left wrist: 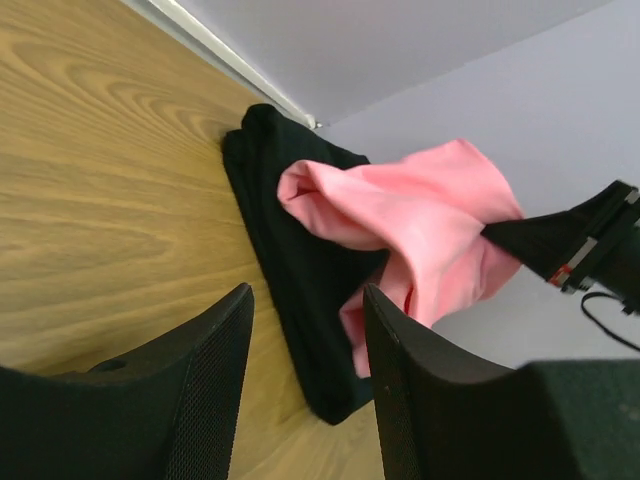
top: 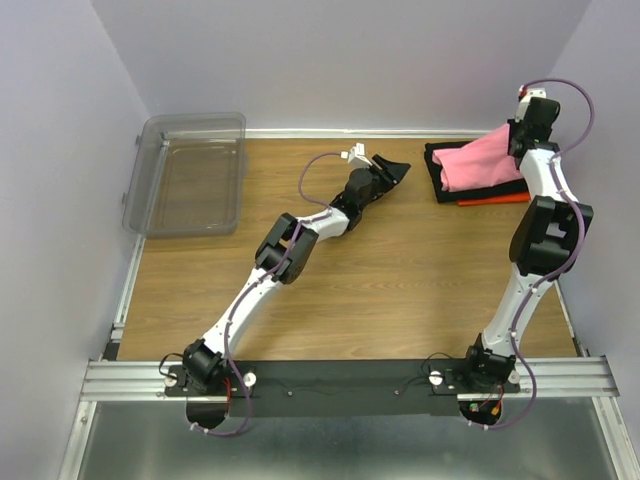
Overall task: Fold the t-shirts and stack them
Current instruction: Neatly place the folded tshirt to the corner
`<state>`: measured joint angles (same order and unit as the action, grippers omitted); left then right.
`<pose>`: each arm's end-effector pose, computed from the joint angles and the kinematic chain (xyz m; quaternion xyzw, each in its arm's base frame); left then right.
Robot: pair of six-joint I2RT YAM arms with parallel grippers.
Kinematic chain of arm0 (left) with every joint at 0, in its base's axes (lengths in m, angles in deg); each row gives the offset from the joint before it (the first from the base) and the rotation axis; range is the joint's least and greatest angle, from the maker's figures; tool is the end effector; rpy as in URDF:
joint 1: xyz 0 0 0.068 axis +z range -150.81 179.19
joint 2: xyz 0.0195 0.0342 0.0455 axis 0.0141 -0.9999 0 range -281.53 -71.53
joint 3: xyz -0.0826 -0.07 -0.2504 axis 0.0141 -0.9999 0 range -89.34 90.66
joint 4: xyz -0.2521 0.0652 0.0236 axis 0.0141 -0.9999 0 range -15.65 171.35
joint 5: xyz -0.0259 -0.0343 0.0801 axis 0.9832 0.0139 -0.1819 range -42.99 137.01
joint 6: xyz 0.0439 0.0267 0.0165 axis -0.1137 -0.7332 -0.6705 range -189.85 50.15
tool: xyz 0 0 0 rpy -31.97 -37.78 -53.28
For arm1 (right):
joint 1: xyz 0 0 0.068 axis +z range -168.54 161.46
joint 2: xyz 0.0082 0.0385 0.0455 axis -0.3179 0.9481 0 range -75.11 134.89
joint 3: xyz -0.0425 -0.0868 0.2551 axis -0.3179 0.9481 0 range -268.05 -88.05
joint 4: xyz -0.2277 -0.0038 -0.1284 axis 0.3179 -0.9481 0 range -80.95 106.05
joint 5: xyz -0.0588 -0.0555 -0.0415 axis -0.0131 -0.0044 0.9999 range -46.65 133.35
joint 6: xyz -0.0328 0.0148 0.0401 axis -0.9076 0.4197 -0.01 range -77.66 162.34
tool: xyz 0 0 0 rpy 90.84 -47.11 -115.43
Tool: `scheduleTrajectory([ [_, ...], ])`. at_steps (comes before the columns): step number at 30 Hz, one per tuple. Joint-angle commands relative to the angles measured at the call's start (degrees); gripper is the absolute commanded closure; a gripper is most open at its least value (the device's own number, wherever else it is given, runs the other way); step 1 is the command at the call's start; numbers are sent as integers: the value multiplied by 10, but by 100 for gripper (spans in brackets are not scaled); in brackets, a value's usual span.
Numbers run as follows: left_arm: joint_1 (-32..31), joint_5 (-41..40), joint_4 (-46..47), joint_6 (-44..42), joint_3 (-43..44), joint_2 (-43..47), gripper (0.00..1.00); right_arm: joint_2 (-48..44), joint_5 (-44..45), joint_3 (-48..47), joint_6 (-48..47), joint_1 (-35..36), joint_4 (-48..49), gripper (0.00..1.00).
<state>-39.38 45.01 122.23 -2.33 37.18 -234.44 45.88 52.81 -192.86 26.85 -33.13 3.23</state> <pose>0.4811 -0.3821 0.1026 -0.1821 0.6540 -0.5796 0.4508 0.4856 -0.1325 0.2763 0.0351 0.8590 -0.1999 0.4700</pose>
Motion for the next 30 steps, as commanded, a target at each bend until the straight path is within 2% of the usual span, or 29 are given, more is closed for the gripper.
scheduleTrajectory([
  [1, 10, 58, 77, -75, -71, 108, 44, 12, 22, -8, 6, -11, 39, 99],
  [13, 30, 125, 182, -222, -382, 339, 44, 21, 55, -17, -5, -12, 49, 99],
  [16, 31, 132, 186, -245, -435, 386, 44, 21, 66, -15, -10, -12, 53, 94],
  [18, 31, 144, 187, -270, -457, 409, 44, 21, 72, -11, -14, -13, 54, 83],
  [19, 31, 150, 187, -291, -484, 438, 44, 18, 67, -6, -16, -13, 54, 70],
  [22, 31, 147, 184, -335, -554, 513, 44, 0, 32, 11, -25, -13, 53, 47],
  [23, 31, 142, 182, -353, -573, 537, 44, -7, 21, 19, -27, -12, 53, 31],
  [25, 32, 120, 162, -408, -630, 614, 43, -29, 0, 44, -30, -12, 53, 21],
  [26, 32, 111, 153, -426, -650, 642, 43, -37, -21, 53, -31, -11, 53, 12],
  [27, 33, 86, 135, -455, -689, 700, 42, -44, -29, 68, -31, -11, 54, 9],
  [29, 34, 54, 119, -479, -731, 760, 41, -63, -45, 80, -32, -6, 53, 0],
  [30, 36, 42, 104, -497, -772, 820, 40, -71, -64, 100, -38, -2, 53, 0],
])
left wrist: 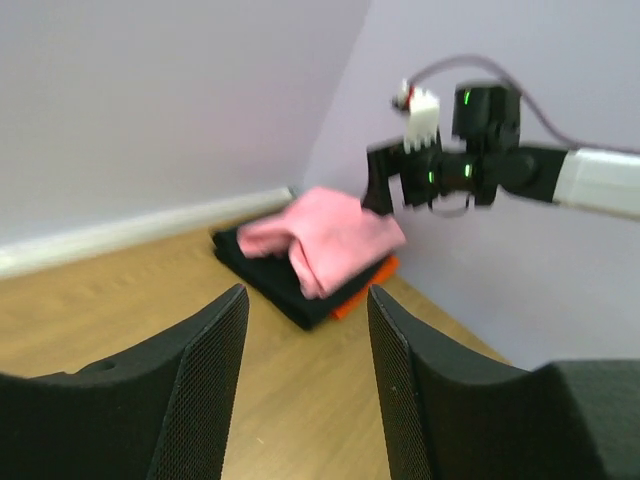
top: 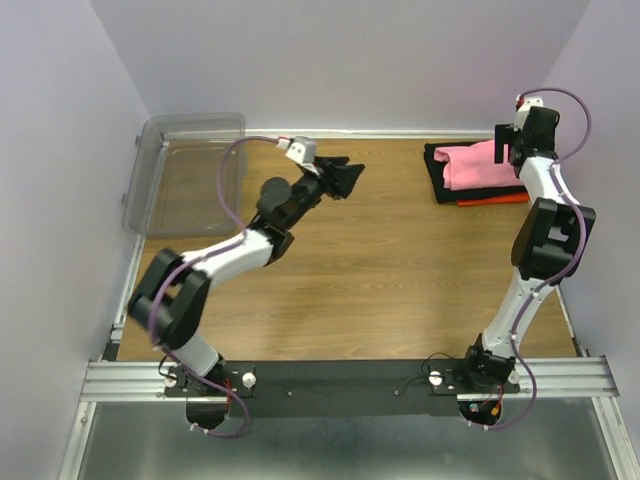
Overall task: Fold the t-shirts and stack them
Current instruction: Neatly place the folded tshirt to the corner
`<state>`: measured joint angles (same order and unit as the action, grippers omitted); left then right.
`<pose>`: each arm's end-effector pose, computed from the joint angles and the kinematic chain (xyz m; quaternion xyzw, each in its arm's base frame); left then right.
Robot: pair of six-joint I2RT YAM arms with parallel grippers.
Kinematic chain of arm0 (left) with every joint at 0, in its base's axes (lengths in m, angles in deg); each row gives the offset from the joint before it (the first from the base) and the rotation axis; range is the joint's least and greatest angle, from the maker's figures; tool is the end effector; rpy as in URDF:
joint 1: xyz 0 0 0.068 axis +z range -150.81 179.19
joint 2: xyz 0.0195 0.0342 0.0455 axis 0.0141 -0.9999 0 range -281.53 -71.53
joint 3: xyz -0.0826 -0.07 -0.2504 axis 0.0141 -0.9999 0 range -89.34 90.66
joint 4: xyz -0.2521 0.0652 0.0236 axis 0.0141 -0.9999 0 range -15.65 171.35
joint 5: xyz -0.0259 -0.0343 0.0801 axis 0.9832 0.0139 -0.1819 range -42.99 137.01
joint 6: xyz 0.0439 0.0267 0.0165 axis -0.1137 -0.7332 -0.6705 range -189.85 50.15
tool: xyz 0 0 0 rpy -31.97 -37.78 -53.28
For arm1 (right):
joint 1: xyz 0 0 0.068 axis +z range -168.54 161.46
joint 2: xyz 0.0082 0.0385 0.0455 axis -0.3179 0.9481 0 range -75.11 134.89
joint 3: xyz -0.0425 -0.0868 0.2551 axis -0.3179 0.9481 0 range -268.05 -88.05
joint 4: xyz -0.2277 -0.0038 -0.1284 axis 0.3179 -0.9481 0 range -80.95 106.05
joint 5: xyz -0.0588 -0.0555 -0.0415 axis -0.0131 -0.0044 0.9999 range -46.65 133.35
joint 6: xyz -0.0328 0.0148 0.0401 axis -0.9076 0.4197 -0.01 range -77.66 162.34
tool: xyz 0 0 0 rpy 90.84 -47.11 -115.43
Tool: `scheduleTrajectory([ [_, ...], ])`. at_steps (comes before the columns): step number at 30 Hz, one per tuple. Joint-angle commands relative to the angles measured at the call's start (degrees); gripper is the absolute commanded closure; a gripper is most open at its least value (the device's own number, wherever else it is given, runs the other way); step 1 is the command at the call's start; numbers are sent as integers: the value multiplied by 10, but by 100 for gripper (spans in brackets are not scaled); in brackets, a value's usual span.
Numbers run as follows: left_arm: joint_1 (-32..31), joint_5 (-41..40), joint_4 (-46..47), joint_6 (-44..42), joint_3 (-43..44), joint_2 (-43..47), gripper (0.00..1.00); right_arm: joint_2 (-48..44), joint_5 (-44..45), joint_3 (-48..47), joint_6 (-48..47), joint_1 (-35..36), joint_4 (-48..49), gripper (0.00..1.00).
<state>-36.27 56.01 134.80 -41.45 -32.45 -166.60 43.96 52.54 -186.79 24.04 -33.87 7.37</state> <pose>0.3048 -0.2240 0.3009 0.0995 0.6000 -0.4595 0.6472 0.4751 -0.1362 0.2625 0.0184 0.8597 -0.2124 0.4642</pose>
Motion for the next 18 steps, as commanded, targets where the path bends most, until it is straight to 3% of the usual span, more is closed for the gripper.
scheduleTrajectory([
  [1, 5, -79, -31, -106, -76, 172, 39, -63, -82, 40, -19, 10, 12, 0],
  [4, 14, -122, -71, -126, -166, 294, 31, -95, -209, 73, -29, 34, 8, 0],
  [8, 24, -159, -156, -125, -226, 446, 18, -91, -377, 51, -51, 62, -46, 0],
  [10, 29, -173, -212, -124, -246, 529, 13, -40, -335, -15, -109, 118, -111, 0],
  [12, 29, -181, -250, -118, -255, 576, 11, 3, -223, -84, -173, 177, -142, 0],
  [14, 32, -189, -311, -111, -254, 630, 11, 65, -107, -116, -197, 206, -148, 1],
  [18, 32, -198, -427, -113, -235, 689, 11, 150, 13, -223, -246, 245, -154, 2],
])
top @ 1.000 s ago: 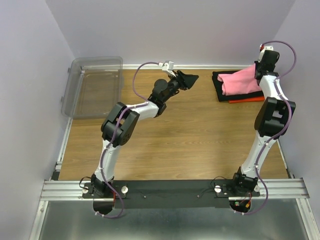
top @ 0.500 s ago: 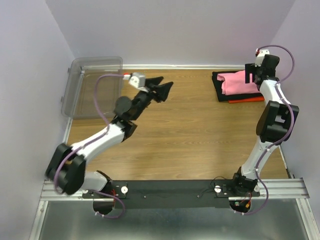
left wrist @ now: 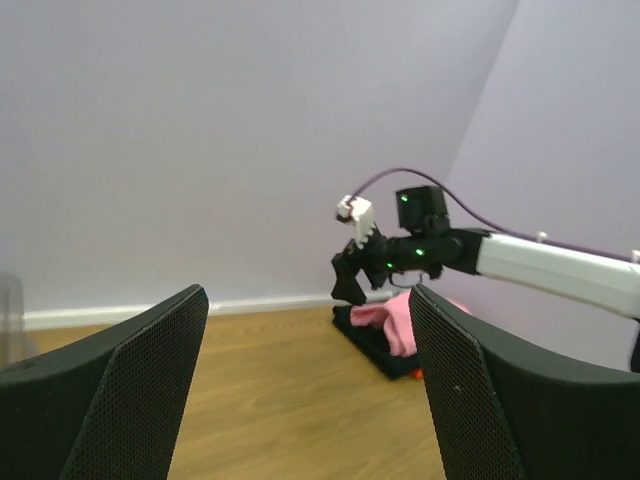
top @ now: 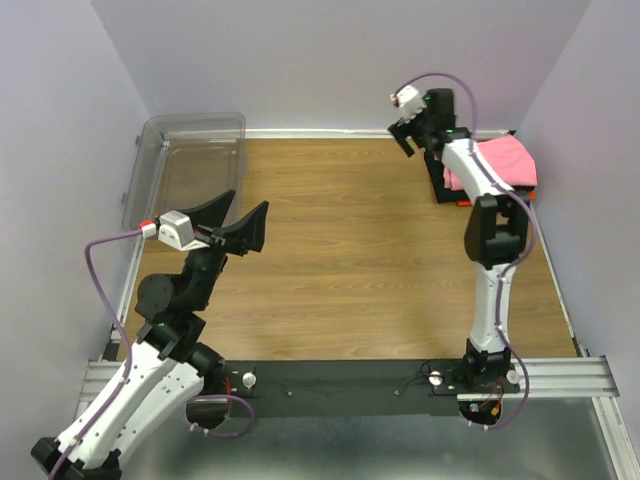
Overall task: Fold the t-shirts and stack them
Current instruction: Neatly place the folded tshirt to the corner
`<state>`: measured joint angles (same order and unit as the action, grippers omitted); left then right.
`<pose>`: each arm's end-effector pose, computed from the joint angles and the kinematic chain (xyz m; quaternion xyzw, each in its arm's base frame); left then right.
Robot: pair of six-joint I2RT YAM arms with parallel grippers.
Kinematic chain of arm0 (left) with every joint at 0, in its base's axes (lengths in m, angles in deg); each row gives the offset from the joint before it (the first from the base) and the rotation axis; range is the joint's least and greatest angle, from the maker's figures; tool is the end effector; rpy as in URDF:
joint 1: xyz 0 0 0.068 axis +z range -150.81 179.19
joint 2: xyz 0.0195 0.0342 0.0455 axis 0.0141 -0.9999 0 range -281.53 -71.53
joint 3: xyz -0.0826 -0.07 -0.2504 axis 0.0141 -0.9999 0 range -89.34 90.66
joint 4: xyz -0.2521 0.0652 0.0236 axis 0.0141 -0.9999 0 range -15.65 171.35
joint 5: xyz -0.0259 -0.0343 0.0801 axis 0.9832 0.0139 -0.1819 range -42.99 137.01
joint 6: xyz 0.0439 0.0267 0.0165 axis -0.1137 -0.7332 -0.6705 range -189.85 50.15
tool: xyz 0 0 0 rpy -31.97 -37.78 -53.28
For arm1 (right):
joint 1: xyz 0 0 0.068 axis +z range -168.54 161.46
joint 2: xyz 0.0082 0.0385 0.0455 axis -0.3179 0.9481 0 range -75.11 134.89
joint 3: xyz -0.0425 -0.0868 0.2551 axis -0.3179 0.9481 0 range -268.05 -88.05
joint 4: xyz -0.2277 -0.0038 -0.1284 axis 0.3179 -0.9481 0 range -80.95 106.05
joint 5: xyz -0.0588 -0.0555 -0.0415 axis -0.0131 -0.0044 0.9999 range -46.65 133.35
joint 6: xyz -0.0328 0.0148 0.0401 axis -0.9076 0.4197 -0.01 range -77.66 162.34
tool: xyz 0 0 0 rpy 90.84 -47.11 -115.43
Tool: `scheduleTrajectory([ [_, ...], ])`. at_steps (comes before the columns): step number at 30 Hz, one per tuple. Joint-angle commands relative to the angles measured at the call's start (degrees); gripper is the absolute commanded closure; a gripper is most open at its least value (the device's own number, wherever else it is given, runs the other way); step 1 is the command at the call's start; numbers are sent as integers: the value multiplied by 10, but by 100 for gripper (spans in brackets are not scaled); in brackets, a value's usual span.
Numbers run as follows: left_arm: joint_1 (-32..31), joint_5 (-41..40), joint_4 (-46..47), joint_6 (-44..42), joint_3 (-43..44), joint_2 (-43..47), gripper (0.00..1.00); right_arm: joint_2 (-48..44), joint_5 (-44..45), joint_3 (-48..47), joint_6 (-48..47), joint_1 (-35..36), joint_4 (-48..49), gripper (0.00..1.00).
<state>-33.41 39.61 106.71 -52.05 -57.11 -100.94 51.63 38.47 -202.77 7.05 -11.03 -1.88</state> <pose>0.1104 -0.0652 0.3667 0.0111 0.5155 -0.3346 0.7888 0.5199 0.0716 0.2781 -0.3355 0.7976 -0.0843 0.4941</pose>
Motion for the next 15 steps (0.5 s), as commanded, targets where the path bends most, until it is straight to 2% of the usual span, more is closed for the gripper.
scheduleTrajectory([
  [1, 4, -35, -146, -12, 16, 40, 11, 86, 169, -80, -83, 18, -67, 2],
  [4, 3, -42, -218, -27, 33, 73, 11, 119, 216, -103, -106, 25, -77, 4],
  [7, 3, -53, -244, -39, 33, 88, 11, 141, 266, -109, -128, 25, -77, 6],
  [15, 3, -47, -240, -41, 28, 92, 10, 162, 314, -118, -144, 26, -76, 10],
])
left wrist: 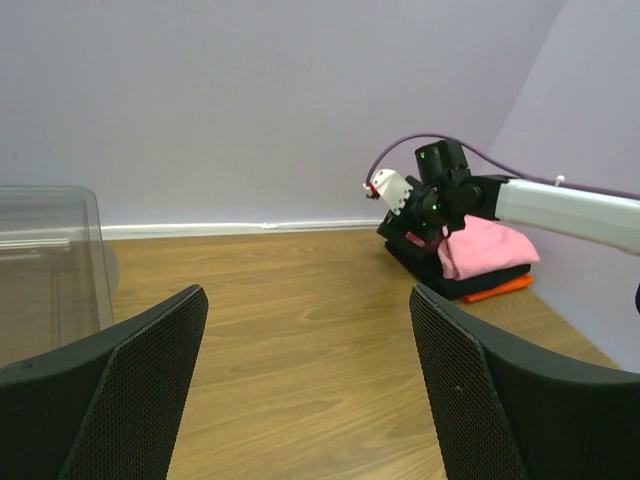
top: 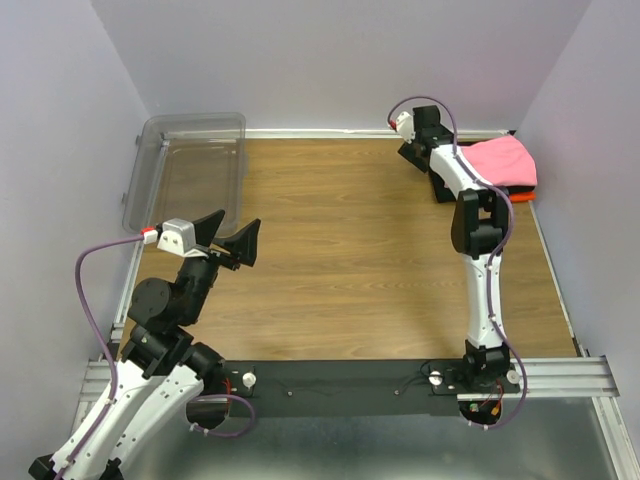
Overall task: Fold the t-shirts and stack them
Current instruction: Neatly place the folded tshirt to the corner
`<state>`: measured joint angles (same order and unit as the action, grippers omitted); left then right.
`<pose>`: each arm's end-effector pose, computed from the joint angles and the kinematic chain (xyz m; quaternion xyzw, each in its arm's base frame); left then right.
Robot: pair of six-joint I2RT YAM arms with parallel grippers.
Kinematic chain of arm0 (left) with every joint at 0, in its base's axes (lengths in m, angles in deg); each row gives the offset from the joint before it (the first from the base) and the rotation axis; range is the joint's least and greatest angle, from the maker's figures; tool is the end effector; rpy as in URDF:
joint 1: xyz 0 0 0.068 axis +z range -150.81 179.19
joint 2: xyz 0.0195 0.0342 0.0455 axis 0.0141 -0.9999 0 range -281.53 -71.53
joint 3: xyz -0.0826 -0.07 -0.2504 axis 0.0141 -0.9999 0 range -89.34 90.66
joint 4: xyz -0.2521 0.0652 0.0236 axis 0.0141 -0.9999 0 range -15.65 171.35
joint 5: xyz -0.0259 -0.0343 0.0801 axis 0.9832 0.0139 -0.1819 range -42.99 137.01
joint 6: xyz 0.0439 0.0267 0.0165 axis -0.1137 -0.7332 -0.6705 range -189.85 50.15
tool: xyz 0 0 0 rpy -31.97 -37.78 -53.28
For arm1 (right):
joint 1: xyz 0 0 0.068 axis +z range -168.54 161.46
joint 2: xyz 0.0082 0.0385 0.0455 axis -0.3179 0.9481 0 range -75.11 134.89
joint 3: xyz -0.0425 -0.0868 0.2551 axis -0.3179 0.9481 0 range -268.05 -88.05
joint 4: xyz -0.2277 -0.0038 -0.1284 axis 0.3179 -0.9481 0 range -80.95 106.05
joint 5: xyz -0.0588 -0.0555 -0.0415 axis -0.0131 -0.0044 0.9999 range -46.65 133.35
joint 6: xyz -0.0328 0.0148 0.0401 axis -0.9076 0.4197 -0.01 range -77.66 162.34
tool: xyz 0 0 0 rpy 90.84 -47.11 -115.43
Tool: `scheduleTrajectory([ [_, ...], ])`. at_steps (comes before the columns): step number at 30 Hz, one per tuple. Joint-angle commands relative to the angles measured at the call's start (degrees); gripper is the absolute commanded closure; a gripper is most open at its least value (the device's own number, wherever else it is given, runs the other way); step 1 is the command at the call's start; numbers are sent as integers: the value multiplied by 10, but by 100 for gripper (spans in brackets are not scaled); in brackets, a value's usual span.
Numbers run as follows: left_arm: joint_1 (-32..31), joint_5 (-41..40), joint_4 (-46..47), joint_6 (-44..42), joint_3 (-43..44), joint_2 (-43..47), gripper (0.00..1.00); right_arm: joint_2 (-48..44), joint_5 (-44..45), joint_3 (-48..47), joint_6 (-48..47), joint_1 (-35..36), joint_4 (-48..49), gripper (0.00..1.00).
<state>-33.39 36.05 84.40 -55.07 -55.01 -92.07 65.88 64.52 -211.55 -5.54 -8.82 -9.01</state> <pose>0.0885 -0.0486 0.3543 0.0160 0.5980 -0.2690 0.7549 0.5499 0.0811 0.1909 -0.3688 0.8242 -0.2882 0.3188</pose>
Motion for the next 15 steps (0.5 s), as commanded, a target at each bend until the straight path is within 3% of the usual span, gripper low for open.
scheduleTrajectory([
  [1, 3, -9, -17, -10, 7, 3, 10, 21, 56, -33, -21, 4, -5, 10],
  [15, 3, 0, -19, -6, 6, 9, 10, 67, 83, -59, -45, -6, -5, 13],
])
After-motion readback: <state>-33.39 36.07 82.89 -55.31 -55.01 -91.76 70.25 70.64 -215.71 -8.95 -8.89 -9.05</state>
